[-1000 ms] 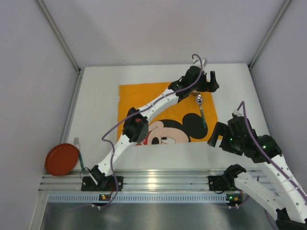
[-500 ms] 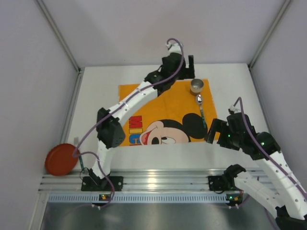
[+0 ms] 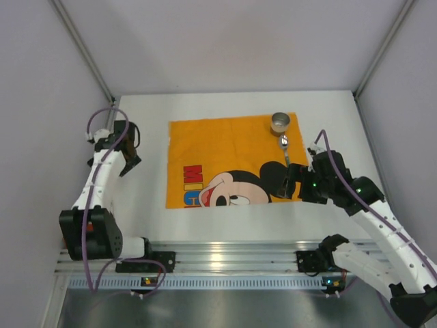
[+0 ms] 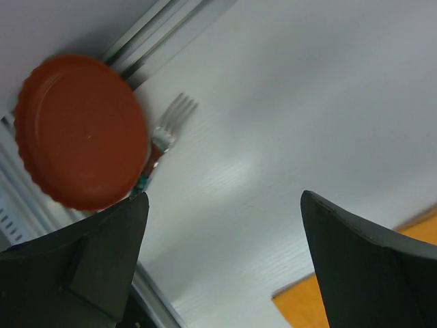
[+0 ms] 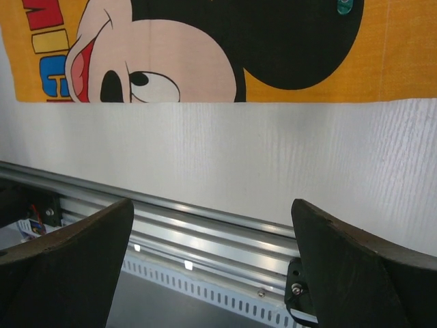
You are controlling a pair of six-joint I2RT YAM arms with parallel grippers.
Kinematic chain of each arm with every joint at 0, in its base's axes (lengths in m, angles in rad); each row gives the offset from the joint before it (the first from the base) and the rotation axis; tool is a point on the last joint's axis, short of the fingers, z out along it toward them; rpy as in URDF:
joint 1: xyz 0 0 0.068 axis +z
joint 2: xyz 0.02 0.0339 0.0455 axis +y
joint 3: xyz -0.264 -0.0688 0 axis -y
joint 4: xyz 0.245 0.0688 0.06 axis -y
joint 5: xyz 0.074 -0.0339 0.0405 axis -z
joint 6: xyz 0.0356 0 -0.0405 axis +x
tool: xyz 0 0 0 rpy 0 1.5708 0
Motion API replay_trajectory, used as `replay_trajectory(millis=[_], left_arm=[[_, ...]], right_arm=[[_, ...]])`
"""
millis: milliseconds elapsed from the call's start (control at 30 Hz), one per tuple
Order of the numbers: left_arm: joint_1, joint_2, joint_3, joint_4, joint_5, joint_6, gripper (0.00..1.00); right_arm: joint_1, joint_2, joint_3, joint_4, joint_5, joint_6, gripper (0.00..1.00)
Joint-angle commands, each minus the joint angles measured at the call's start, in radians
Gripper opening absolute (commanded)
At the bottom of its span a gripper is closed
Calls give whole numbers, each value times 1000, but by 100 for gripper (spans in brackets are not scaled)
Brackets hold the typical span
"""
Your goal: Set the dinner table for one person
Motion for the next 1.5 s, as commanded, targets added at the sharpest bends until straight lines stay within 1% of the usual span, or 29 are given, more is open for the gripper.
replay_trajectory(millis=[0, 33, 67, 167, 200, 300, 367, 500, 600, 733, 800, 867, 900, 1067, 1167, 1233, 1400, 1433, 1467], left_arm=[[138, -149, -90, -72, 37, 36, 98], [228, -163, -111, -62, 61, 50, 98], [270, -177, -129, -59, 86, 61, 98], [322, -200, -170, -82, 75, 24, 98], [354, -211, -198, -79, 115, 4, 98], [404, -237, -247, -64, 178, -17, 98], [418, -263, -267, -50, 184, -20, 98], [447, -300, -309, 14, 216, 42, 98], [470, -309, -322, 68, 226, 58, 98], [530, -257, -348, 140, 298, 79, 98], [576, -211, -367, 154, 316, 95, 98], [615, -200, -416, 213, 341, 110, 98], [658, -200, -431, 244, 383, 124, 98], [724, -113, -473, 335, 456, 118, 98], [728, -61, -526, 402, 470, 90, 95], [728, -33, -546, 424, 497, 79, 89], [723, -15, -631, 522, 519, 30, 84], [724, 2, -641, 540, 528, 32, 77], [723, 10, -651, 554, 539, 33, 62]], right_arm=[[12, 20, 8, 45, -52, -51, 100], [13, 28, 13, 38, -56, -60, 100], [13, 30, 26, 33, -55, -74, 100], [13, 28, 39, 10, -52, -94, 100], [12, 28, 42, -2, -55, -100, 100], [12, 25, 53, -31, -56, -117, 100], [13, 19, 60, -53, -52, -129, 100], [15, 10, 65, -80, -53, -141, 100], [13, 5, 66, -99, -61, -149, 100], [13, 1, 57, -120, -65, -163, 100], [16, 2, 59, -137, -65, -169, 100], [13, 8, 68, -162, -49, -189, 100], [12, 10, 72, -171, -42, -195, 100], [13, 17, 94, -194, -48, -209, 100], [13, 25, 99, -197, -47, -209, 100], [13, 33, 100, -199, -42, -209, 100], [13, 45, 97, -199, -36, -200, 100], [12, 48, 97, -199, -35, -196, 100], [12, 51, 96, -197, -35, -195, 100]])
